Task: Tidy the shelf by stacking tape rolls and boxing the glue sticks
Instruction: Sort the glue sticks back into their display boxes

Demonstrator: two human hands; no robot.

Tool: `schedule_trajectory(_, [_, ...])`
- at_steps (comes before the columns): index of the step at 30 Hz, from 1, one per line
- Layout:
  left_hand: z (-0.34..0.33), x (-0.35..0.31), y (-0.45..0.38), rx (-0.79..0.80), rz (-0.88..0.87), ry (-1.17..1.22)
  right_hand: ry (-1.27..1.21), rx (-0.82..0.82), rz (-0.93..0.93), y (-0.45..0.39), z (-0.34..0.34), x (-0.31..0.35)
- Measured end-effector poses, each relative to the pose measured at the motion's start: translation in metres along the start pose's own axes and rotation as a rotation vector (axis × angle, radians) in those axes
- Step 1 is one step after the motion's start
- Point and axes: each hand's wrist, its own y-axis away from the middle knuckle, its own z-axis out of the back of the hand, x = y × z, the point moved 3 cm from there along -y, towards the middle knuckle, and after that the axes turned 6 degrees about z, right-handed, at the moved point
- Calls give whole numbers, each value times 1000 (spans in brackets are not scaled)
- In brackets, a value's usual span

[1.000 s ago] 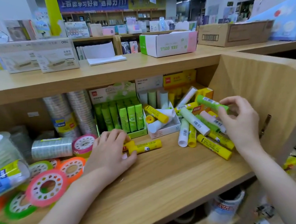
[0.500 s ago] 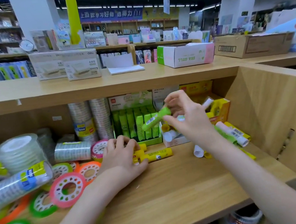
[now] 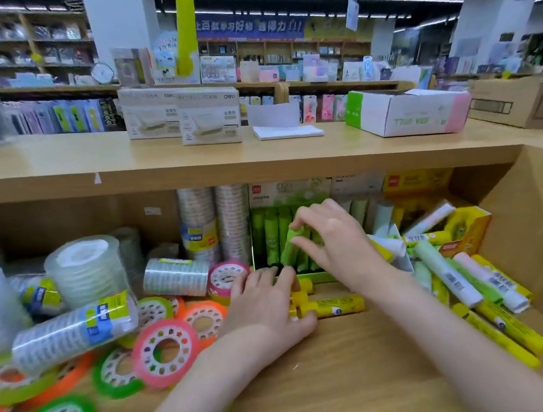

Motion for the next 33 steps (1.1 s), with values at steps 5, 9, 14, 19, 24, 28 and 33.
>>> schedule_trajectory(5, [2, -1, 0, -7, -10, 10, -17, 24, -54, -7, -1, -1])
schedule_trajectory(9, [1, 0, -1, -5, -7, -3, 107, 51, -105, -8, -5, -4])
schedule_trajectory(14, [2, 0, -1, -3, -15, 3, 88, 191, -251, -4, -3, -5])
schedule_trajectory(19, [4, 0, 1, -13, -20, 23, 28, 275, -325, 19, 12, -7])
schedule_trajectory(24, [2, 1, 0, -23, -46, 41, 151, -95, -404, 74, 72, -37])
schedule_trajectory(28, [3, -4, -1, -95, -102, 19, 370, -19, -686, 113, 110, -67])
schedule_trajectory(33, [5, -11, -1, -175, -152, 7, 318, 232, -935, 136, 108, -82])
